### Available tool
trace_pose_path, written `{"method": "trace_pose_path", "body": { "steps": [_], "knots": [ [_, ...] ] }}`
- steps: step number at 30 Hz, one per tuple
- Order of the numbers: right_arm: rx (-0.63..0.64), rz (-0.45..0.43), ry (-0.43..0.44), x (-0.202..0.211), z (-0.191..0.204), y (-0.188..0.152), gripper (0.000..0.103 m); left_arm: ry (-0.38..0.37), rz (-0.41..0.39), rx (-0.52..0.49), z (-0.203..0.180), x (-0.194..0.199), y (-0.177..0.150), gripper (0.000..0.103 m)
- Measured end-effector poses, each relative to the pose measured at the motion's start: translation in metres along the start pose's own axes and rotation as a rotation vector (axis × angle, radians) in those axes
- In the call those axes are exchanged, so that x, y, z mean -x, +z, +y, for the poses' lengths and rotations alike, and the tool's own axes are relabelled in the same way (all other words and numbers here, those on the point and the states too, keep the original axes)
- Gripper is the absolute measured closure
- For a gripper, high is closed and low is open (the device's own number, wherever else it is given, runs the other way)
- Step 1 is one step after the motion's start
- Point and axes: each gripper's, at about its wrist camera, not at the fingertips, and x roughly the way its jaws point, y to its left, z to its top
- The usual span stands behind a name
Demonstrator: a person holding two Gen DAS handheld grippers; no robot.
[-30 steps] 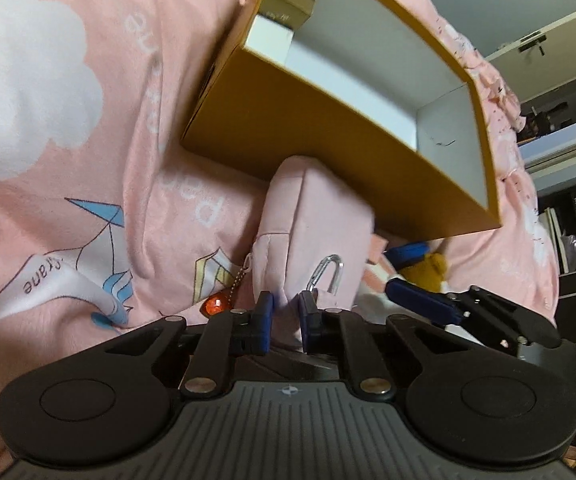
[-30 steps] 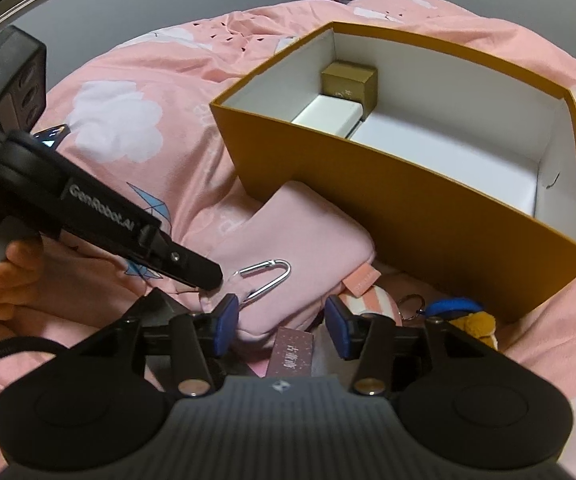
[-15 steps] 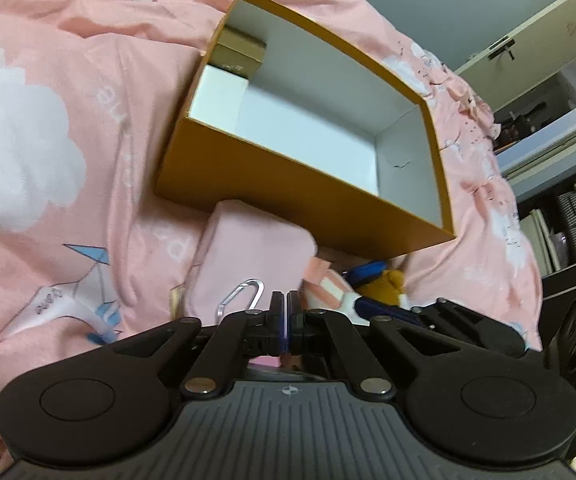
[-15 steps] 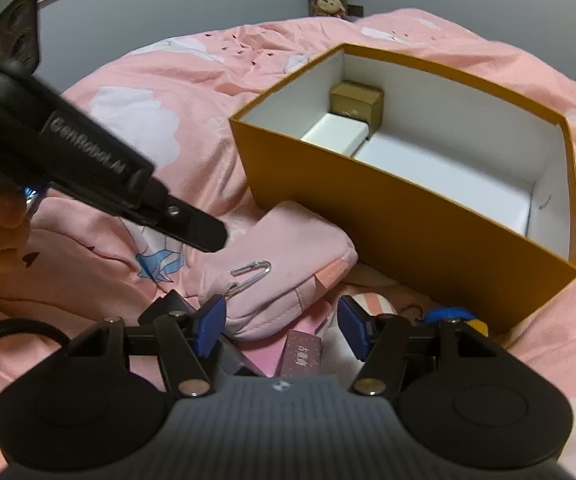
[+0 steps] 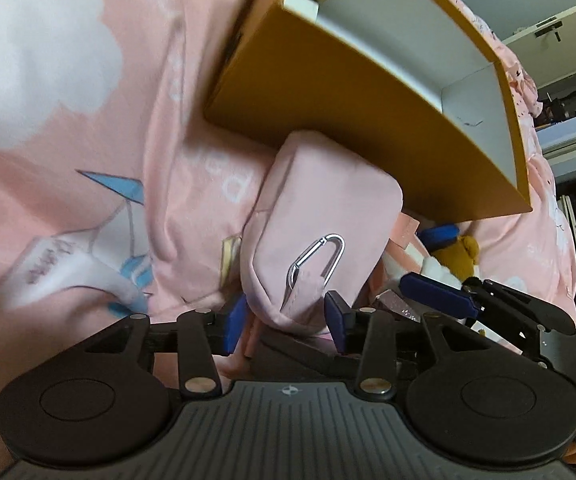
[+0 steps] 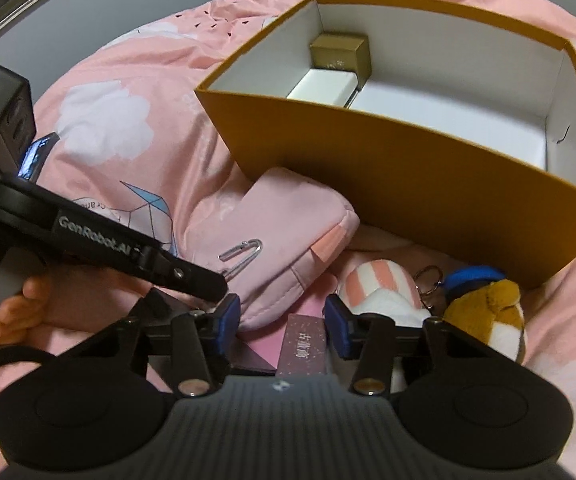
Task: Organize objects
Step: 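Grasp the pink pouch by its edge with the left gripper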
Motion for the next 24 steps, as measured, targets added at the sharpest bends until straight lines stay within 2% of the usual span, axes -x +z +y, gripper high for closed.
{"method": "trace_pose_path", "body": {
  "steps": [6,14,20,22,24],
  "knots": [
    [0.010,-0.002,0.002,-0.003,0.000,0.001,0.056,-0.006,0.023,-0.004,-0.002,-0.007,0.000,0.061],
    [0.023,-0.043,-0.012,0.012,0.000,-0.001,0.055,-0.067,-0.023,0.051,-0.001,0.021,-0.003,0.066],
    [0.046,-0.100,-0.010,0.031,0.008,-0.004,0.055,-0.116,-0.067,0.081,0.000,0.044,-0.004,0.077],
    [0.057,-0.115,0.004,0.037,0.011,-0.006,0.053,-0.140,-0.082,0.096,-0.001,0.051,0.000,0.080],
    [0.065,-0.130,0.024,0.041,0.015,-0.007,0.047,-0.139,-0.103,0.084,-0.005,0.055,0.002,0.082]
  ]
}}
